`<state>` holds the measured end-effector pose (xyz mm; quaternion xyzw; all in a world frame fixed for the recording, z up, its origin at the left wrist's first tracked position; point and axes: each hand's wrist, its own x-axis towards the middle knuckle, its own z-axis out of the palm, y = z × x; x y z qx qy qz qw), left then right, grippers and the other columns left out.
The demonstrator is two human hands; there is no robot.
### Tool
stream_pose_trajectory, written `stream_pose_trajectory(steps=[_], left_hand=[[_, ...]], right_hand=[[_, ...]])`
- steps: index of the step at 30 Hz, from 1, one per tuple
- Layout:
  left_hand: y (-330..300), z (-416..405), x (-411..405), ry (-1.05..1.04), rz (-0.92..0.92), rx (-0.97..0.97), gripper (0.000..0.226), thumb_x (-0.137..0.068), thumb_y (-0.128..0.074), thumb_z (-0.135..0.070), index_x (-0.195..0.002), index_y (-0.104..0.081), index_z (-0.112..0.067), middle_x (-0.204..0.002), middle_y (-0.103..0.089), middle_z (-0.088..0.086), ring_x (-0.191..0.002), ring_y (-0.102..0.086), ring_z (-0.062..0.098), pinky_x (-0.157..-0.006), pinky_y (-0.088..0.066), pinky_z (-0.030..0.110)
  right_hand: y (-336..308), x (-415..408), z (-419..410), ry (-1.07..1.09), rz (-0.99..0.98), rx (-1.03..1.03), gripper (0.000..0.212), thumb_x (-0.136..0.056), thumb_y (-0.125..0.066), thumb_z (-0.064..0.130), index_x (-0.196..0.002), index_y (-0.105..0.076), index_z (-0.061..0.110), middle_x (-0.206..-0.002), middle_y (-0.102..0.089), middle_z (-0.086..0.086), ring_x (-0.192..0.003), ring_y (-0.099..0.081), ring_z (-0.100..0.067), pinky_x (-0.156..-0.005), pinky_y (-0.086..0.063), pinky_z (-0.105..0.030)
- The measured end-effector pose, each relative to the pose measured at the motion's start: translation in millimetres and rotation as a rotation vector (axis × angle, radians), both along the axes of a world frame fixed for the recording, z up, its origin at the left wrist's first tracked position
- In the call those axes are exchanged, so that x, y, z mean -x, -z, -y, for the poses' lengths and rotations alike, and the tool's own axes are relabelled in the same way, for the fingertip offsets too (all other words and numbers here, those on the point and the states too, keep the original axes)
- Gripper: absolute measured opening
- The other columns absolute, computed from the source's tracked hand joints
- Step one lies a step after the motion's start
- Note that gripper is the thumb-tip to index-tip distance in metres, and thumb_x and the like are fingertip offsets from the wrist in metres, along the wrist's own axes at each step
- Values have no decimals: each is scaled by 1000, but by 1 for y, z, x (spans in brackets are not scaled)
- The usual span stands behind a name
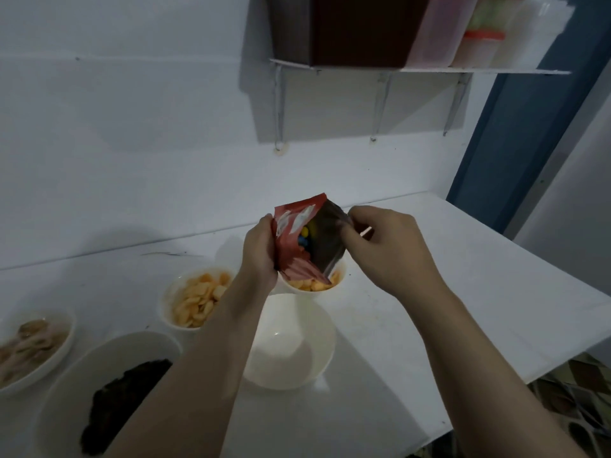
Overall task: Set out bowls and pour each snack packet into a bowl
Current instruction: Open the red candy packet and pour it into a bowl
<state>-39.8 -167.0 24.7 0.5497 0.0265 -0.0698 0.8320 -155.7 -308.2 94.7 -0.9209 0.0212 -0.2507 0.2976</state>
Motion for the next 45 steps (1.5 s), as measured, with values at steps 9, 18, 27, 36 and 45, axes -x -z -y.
stream_pose_trajectory(steps=[9, 18, 27, 36, 45], left_hand=[[25, -82, -20, -213, 112, -360, 49, -99, -32, -58, -108, -62, -21, -101, -71, 1, -91, -71, 20, -82, -59, 37], [29, -105, -5, -265, 200, -462, 37, -104, -32, -42, -98, -55, -14, -82, -57, -6, -77, -56, 6, -60, -42, 17], [32, -111, -2, -243, 329, -539, 40, -103, -34, -43, -72, -43, -19, -70, -51, -2, -67, -53, 11, -62, -44, 22], [29, -106, -1, -222, 427, -619, 42, -103, -36, -43, -68, -35, -20, -62, -43, -7, -56, -44, 4, -56, -37, 19], [29, -103, 3, -248, 528, -648, 43, -103, -40, -38, -64, -29, -23, -56, -35, -8, -49, -39, 1, -49, -31, 13]], right_hand=[[23, -2, -64, -168, -82, -430, 21, -97, -57, 35, -117, -63, 36, -102, -67, 21, -92, -60, 13, -67, -46, -2], [54, -14, -80, 77, -86, -190, 10, -94, -62, 23, -85, -67, 21, -75, -65, 18, -73, -59, 6, -62, -39, -6], [67, -8, -76, 143, -164, -40, 10, -92, -63, 24, -83, -64, 28, -73, -60, 23, -72, -59, 0, -62, -42, -14], [73, -1, -69, 160, -162, -43, 8, -91, -66, 24, -85, -71, 23, -84, -66, 10, -73, -61, -8, -68, -47, -25], [88, 4, -64, 155, -182, -15, 7, -91, -66, 24, -85, -70, 26, -87, -61, 6, -73, -58, -3, -64, -41, -15]])
